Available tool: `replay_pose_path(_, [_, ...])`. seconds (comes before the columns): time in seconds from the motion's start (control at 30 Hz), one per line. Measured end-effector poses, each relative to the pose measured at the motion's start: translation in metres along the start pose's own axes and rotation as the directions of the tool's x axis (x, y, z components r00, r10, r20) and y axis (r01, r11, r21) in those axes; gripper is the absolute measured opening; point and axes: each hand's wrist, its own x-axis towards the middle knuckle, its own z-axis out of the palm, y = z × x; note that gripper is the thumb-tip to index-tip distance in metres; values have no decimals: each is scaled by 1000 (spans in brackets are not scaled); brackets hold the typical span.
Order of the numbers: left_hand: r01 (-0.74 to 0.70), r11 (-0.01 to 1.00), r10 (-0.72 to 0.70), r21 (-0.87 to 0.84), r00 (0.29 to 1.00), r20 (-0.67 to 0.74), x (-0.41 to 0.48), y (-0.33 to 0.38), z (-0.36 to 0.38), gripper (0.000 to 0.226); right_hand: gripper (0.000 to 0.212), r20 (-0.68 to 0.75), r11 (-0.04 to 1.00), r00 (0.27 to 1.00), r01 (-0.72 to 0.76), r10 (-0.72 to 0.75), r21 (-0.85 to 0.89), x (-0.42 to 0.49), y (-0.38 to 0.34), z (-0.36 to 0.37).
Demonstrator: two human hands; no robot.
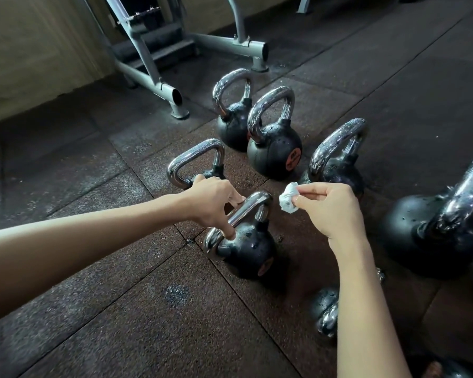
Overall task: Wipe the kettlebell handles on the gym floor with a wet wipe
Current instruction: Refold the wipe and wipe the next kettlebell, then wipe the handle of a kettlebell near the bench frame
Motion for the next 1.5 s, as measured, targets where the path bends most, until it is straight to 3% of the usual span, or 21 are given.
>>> replay_pose_path(0.33, [-93, 995, 92, 34, 995, 28, 2, -14, 6, 95, 18, 22, 1000, 999, 26, -26, 8, -3, -9, 24])
replay_pose_path(0.4, [-144, 988, 148, -55, 986, 75, -1, -25, 5, 96, 17, 0, 999, 999, 40, -40, 27, -1, -12, 27])
replay_pose_path(0.47, [-133, 963, 142, -234, 990, 18, -1, -44, 4, 85, 15, -19, 997, 998, 61, -60, 42, 4, -17, 31])
replay_pose_path(0.53, [-47, 939, -32, -341, 974, -223, 5, -75, -1, 61, 14, -28, 992, 994, 105, -104, 63, 12, -26, 40])
replay_pose_path(0.57, [33, 943, -152, -330, 928, -341, 10, -93, -5, 56, 14, -35, 989, 991, 134, -131, 66, 17, -32, 46])
replay_pose_path(0.67, [287, 926, -372, -245, 801, -469, 27, -147, -19, 66, 15, -43, 973, 972, 232, -231, 16, 38, -50, 73])
replay_pose_path(0.8, [351, 825, -505, -444, 810, -299, 53, -196, -19, 65, 15, 47, 921, 937, 350, -347, -174, 80, -76, 118])
replay_pose_path(1.0, [245, 750, -435, -614, 882, -180, 81, -206, 5, 56, 11, 216, 805, 894, 448, -393, -389, 128, -103, 155])
replay_pose_path(1.23, [263, 576, -538, -774, 835, -116, 87, -205, 28, 21, 21, 369, 702, 821, 567, -436, -431, 150, -102, 213])
replay_pose_path(1.33, [246, 504, -588, -828, 800, -120, 89, -202, 37, 26, 24, 487, 643, 770, 624, -412, -443, 159, -100, 226])
replay_pose_path(1.43, [243, 468, -613, -850, 782, -114, 89, -195, 38, 34, 25, 512, 600, 770, 627, -381, -497, 171, -103, 223])
replay_pose_path(1.5, [250, 449, -621, -858, 778, -99, 89, -194, 37, 35, 23, 565, 541, 722, 683, -399, -491, 172, -104, 221])
